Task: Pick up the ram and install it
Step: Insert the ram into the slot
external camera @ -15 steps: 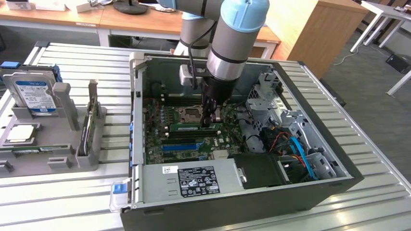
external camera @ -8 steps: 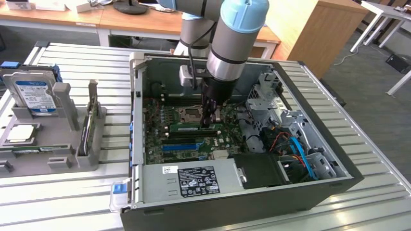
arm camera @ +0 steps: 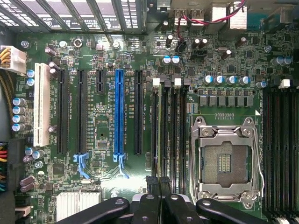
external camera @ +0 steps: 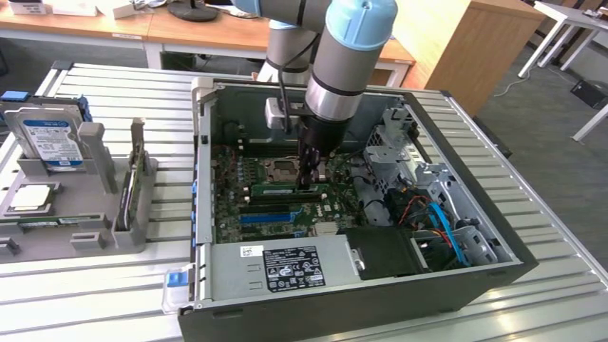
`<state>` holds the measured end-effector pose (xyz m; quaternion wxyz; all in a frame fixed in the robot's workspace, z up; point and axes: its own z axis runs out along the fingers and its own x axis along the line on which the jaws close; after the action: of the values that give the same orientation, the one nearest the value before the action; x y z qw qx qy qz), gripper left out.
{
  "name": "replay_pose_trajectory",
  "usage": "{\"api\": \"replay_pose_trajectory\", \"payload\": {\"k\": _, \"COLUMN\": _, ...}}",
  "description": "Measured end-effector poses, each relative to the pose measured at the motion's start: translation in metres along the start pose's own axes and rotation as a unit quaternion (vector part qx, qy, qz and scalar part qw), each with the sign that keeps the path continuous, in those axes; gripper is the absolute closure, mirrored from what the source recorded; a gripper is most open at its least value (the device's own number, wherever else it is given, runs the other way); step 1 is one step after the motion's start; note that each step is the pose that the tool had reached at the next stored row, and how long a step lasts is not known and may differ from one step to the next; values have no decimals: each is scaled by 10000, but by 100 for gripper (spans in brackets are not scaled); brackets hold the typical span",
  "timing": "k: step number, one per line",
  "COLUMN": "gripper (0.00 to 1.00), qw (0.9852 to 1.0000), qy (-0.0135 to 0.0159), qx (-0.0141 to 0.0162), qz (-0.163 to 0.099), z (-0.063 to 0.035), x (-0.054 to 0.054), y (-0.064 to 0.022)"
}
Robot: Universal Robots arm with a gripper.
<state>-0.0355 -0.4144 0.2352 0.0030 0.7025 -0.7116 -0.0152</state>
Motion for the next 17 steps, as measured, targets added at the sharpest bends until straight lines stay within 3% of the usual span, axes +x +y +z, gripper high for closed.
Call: {"api": "replay_pose_trajectory", "payload": {"k": 17, "gripper": 88, "qw": 10000, "qy": -5, "qx": 1, "qz": 0, "z": 17, "x": 14, "y": -1}}
